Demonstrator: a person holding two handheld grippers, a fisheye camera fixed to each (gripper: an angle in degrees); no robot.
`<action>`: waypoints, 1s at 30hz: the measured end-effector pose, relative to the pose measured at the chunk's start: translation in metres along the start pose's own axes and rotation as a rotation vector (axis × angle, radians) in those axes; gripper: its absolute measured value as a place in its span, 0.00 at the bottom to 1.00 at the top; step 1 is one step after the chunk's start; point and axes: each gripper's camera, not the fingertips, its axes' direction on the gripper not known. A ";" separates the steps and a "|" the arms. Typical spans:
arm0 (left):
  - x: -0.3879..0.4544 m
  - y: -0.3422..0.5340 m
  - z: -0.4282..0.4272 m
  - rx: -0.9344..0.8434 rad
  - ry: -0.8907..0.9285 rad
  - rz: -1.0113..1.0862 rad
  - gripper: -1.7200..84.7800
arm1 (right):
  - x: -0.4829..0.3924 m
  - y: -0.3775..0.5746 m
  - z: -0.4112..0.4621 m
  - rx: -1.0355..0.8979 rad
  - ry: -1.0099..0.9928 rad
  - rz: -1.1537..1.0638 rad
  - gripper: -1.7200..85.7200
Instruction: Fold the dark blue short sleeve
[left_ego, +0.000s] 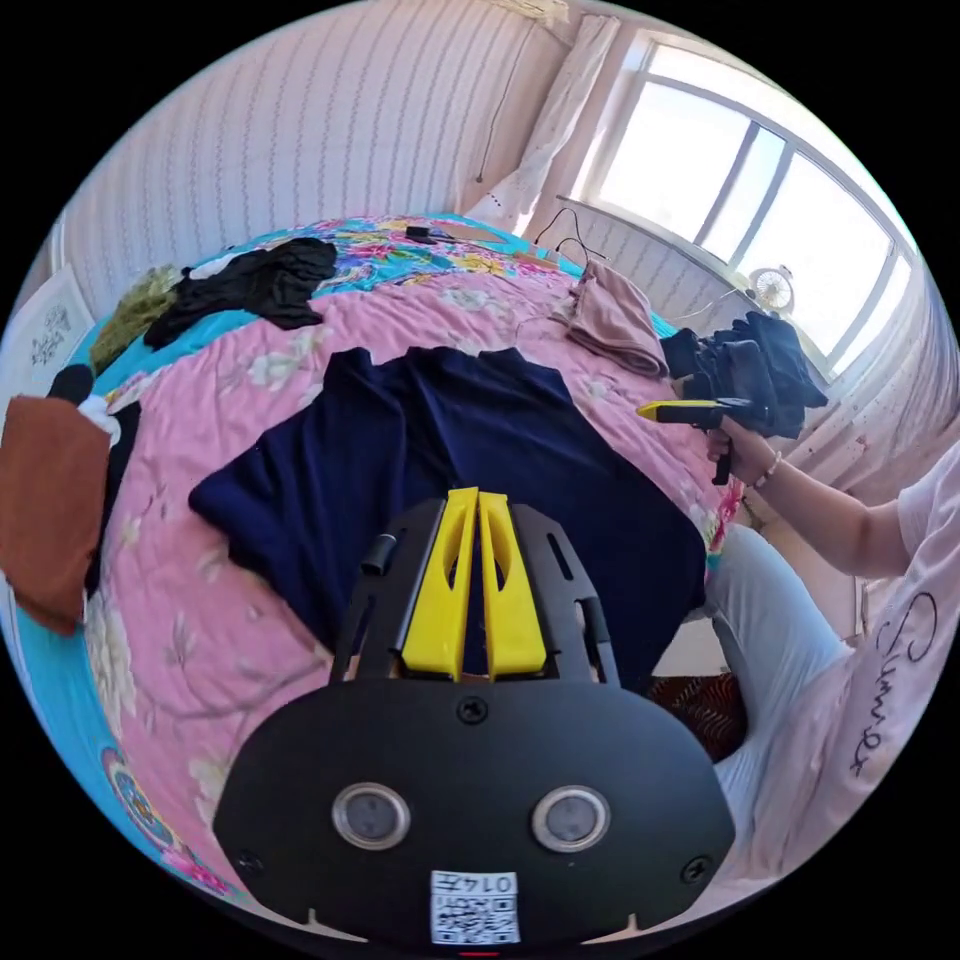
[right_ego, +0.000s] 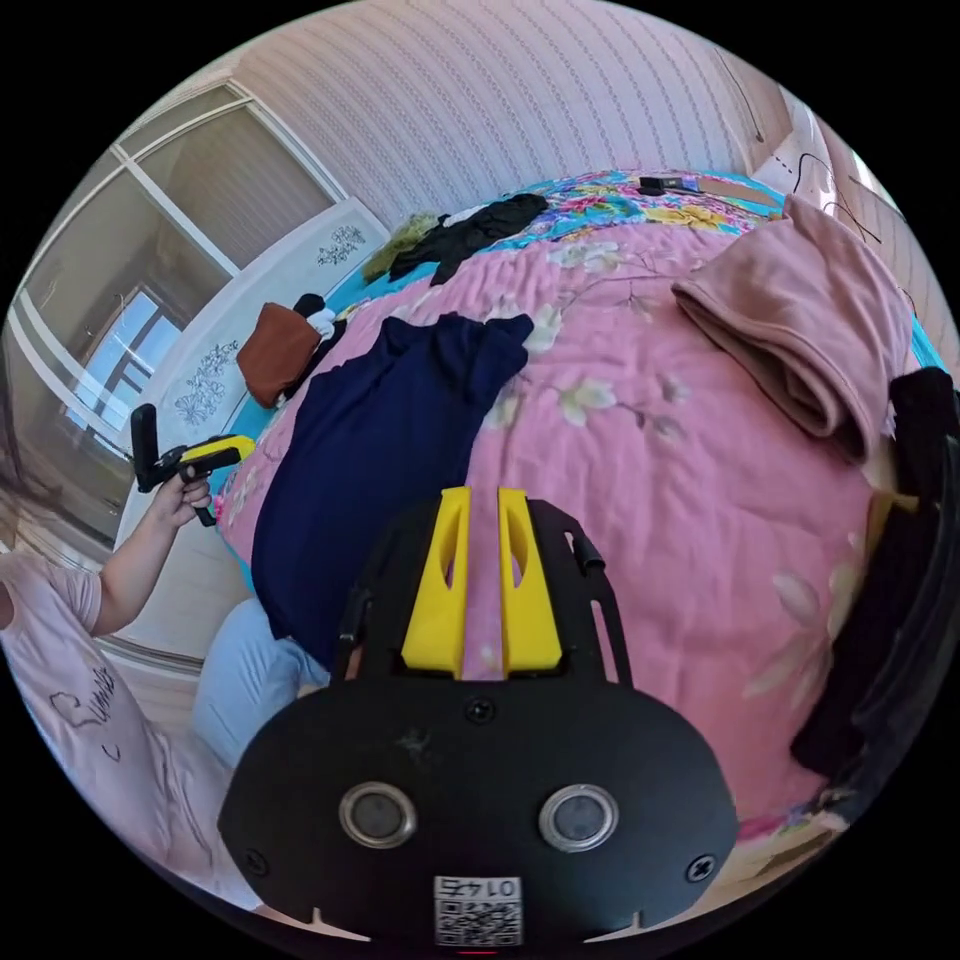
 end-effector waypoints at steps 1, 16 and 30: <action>-0.003 -0.027 0.026 -0.005 0.014 0.024 0.01 | 0.004 -0.023 0.013 0.028 0.000 0.014 0.09; 0.057 -0.163 0.187 -0.208 0.047 0.198 0.01 | 0.048 -0.070 0.026 0.039 -0.065 0.379 0.03; 0.111 -0.237 0.386 -0.408 0.140 0.372 0.03 | 0.051 -0.101 0.036 0.009 -0.196 0.477 0.04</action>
